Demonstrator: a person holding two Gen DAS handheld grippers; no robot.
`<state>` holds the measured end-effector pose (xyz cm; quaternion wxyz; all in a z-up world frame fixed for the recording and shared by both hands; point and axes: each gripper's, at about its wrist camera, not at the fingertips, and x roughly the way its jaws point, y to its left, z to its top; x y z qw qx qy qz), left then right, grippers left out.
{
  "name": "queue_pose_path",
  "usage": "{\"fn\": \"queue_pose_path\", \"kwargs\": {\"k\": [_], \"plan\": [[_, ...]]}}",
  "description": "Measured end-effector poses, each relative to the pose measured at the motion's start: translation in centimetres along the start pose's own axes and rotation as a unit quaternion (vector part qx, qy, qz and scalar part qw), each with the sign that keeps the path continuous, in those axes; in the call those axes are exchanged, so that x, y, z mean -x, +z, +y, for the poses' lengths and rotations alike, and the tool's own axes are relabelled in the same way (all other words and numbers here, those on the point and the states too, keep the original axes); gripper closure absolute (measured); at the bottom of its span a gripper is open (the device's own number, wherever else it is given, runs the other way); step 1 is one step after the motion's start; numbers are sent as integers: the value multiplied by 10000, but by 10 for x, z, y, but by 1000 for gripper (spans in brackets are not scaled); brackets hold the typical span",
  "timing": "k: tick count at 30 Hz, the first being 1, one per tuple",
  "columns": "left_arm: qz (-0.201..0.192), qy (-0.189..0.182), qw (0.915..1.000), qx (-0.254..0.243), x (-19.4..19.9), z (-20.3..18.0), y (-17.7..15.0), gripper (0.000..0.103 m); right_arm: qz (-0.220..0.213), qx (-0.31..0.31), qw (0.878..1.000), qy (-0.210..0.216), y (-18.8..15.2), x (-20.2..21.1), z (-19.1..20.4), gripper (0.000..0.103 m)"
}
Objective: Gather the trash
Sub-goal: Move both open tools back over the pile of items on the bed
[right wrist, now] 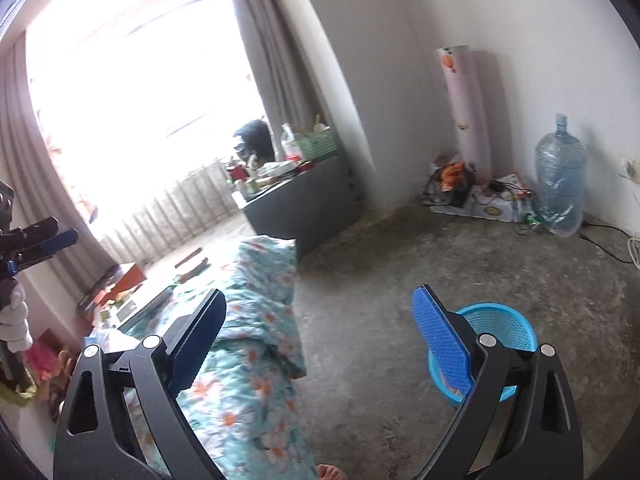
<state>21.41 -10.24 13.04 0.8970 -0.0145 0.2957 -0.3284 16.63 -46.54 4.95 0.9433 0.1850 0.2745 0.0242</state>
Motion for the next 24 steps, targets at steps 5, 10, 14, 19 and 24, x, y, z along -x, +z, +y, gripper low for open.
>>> {"fn": "queue_pose_path", "kwargs": {"k": [5,10,14,19,24], "plan": [[-394,523,9964,532,70,51,-39,33,349,-13,9966,751,-5,3,49,11],[-648,930,9903,802,112,82,-72,33,694,-52,9906,1180,-21,3,93,11],[-737,1193,9865,844,135,93,-98,33,1015,-199,9828,1529,-33,-3,120,12],[-775,1427,9827,895,150,107,-125,33,1323,-181,9737,1846,-48,-14,152,12],[-720,1710,9795,781,160,113,-152,33,1532,-31,9668,2046,-54,-21,184,14]]}}
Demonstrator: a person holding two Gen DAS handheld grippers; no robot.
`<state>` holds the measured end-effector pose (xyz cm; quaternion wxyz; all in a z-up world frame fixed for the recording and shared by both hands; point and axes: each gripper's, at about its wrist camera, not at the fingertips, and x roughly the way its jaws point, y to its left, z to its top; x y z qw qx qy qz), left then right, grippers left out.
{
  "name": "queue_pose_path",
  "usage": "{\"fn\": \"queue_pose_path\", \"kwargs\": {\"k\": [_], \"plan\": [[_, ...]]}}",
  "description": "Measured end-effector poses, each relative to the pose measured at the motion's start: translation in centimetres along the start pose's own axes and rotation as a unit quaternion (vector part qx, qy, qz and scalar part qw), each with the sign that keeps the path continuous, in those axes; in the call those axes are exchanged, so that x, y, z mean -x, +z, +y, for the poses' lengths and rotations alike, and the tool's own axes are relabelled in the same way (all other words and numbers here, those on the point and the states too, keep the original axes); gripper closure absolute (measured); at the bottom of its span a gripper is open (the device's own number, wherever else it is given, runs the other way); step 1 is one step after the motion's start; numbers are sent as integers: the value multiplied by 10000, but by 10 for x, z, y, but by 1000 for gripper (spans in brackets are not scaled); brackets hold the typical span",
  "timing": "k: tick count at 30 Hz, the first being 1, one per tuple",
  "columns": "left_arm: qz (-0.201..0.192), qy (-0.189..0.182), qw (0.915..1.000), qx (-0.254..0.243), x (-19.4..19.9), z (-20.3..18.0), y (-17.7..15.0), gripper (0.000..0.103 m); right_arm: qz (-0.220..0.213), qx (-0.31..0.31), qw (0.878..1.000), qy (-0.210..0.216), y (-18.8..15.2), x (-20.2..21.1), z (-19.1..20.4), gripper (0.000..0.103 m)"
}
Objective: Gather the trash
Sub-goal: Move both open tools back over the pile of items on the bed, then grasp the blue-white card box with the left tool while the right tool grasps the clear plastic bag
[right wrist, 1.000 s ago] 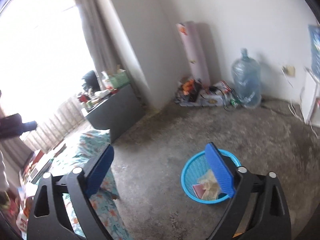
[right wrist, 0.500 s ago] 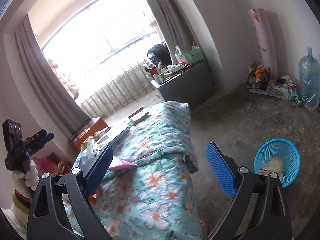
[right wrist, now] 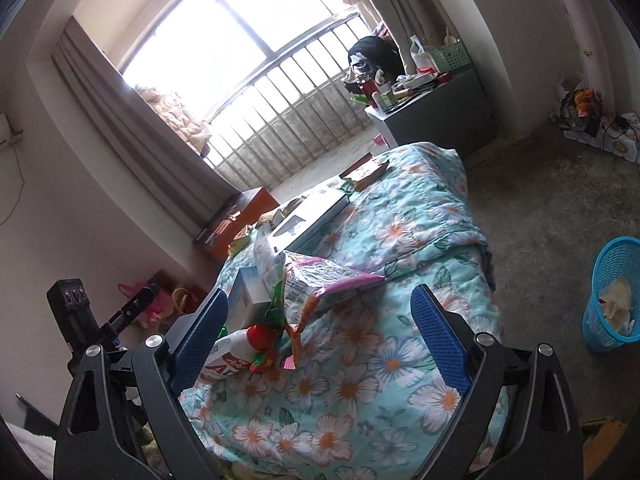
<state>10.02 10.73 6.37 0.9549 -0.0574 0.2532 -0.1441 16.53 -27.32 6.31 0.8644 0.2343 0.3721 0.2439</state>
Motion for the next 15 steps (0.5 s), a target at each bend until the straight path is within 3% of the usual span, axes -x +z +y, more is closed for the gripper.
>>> {"fn": "queue_pose_path", "kwargs": {"k": [15], "plan": [[199,71,9997,119,12,28,-65,33,754,201,9961,416,27,-87,53,30]]}}
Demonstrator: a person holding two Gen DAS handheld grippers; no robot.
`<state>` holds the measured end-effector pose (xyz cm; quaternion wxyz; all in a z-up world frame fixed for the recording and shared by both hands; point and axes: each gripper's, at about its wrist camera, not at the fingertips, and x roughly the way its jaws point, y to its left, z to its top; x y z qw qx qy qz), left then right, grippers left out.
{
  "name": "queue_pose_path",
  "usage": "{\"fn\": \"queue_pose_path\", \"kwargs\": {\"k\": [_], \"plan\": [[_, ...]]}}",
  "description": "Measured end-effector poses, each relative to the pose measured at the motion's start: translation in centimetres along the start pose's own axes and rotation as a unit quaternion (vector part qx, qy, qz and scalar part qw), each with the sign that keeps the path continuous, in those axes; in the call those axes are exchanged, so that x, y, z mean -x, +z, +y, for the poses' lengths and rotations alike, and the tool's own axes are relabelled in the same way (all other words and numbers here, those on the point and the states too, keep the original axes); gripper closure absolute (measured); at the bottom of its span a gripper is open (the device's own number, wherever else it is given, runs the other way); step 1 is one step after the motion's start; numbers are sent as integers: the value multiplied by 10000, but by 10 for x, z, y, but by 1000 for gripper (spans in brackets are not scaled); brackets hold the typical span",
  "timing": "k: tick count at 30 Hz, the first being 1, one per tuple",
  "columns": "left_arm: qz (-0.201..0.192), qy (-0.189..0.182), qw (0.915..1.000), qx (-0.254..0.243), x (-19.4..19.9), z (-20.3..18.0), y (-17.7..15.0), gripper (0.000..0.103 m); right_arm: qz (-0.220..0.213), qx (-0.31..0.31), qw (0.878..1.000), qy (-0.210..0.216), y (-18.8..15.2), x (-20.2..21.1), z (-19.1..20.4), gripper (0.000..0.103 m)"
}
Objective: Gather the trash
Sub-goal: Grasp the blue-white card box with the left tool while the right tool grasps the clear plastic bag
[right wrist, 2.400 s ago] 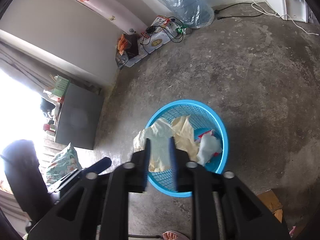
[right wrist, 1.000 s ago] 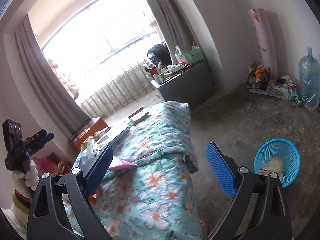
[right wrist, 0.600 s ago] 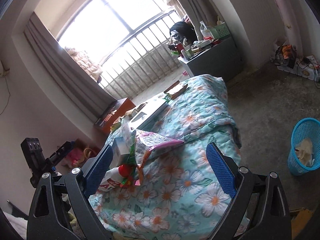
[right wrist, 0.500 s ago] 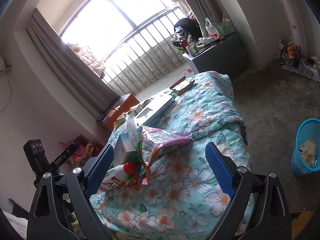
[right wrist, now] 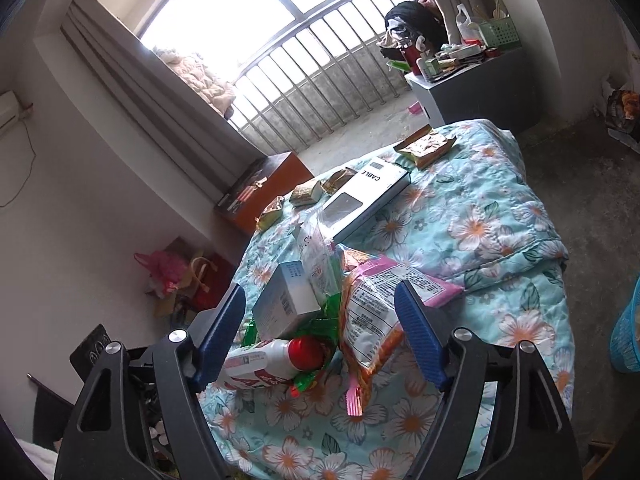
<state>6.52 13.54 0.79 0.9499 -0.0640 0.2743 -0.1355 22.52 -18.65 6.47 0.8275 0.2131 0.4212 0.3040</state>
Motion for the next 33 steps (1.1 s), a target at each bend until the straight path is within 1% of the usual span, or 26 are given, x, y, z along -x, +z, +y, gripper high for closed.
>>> {"fn": "queue_pose_path", "kwargs": {"k": [2,6,8,11,14,15,16,18,20,22,24,27,33], "plan": [[57,-17,9999,-129,-1,-2,-8,33,120,-54,9999,18,5,-14,0,32],[107,91,9983,-567,-4,-10,-20,33,383,-112,9992,36,15,-40,3,36],[89,86,9979,-641,-6,-13,-22,33,523,-128,9985,41,20,-52,5,38],[77,-42,9982,-594,-15,-8,-13,32,682,-132,9976,-12,26,-68,7,39],[144,-111,9961,-859,-29,-6,9,26,794,-77,9967,-133,31,-80,11,39],[248,-177,9943,-1020,-37,-7,17,20,832,-65,9964,-173,33,-83,11,39],[391,-230,9917,-1201,-46,-8,23,18,871,-58,9960,-205,34,-86,12,39],[663,-202,9852,-1569,-63,-12,30,18,958,-66,9950,-259,37,-91,12,39],[899,-269,9756,-1987,-80,-16,33,17,1046,-64,9941,-283,39,-96,13,39],[1079,-301,9672,-2281,-95,-17,35,17,1123,-68,9932,-312,40,-100,13,39],[1224,-336,9631,-2375,-108,-14,36,17,1211,-65,9921,-333,41,-104,13,39],[1414,-499,9612,-2314,-123,-6,39,17,1329,-70,9905,-360,43,-111,11,39],[1719,-675,9568,-2246,-141,3,40,17,1457,-31,9887,-358,47,-125,8,39]]}}
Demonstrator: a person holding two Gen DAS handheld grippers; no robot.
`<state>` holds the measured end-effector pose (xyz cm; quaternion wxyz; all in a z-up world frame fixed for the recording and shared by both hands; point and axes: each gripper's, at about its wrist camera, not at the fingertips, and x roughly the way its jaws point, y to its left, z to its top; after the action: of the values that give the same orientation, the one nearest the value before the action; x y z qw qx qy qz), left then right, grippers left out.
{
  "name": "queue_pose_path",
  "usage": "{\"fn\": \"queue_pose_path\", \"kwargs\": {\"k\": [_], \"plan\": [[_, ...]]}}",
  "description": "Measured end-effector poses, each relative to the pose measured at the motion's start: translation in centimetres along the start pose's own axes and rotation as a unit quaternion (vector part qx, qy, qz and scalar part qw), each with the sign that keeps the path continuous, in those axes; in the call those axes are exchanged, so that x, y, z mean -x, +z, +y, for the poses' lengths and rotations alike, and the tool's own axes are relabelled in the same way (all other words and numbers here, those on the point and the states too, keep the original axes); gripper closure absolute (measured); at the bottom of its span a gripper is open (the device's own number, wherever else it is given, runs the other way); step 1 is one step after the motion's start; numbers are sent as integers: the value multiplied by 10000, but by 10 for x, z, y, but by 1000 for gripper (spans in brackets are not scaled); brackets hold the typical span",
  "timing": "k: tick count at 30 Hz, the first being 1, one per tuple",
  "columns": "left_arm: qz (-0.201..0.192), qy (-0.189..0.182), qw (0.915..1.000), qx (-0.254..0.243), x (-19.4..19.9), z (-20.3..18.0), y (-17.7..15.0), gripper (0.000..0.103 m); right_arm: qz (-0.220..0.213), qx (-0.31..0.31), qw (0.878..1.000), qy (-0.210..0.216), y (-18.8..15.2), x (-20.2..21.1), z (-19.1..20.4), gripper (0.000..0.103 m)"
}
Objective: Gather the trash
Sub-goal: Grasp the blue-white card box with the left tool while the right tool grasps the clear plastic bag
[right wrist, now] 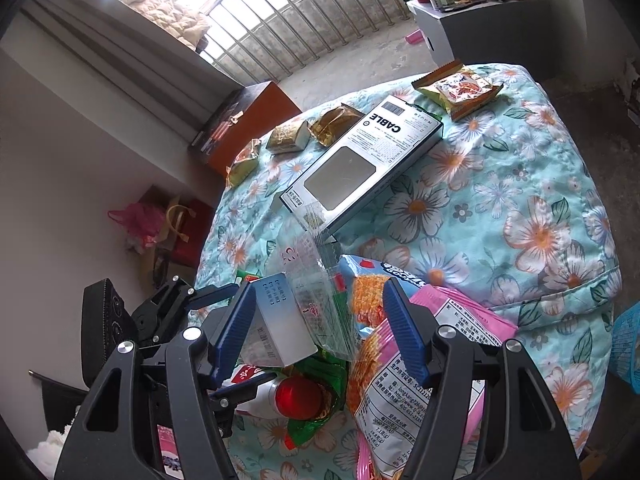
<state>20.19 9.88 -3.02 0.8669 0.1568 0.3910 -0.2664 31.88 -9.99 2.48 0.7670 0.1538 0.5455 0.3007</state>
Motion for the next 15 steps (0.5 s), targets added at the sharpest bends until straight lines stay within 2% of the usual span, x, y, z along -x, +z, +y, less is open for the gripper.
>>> {"fn": "queue_pose_path", "kwargs": {"k": [8,11,15], "plan": [[257,219,9981,-507,-9,-11,3,17,210,43,9998,47,7,-20,-2,39],[233,274,9978,-559,-8,-14,3,18,222,66,9997,91,7,-23,-1,45],[214,254,9977,-590,-8,-16,3,27,229,94,9997,91,6,-24,-1,53]]}}
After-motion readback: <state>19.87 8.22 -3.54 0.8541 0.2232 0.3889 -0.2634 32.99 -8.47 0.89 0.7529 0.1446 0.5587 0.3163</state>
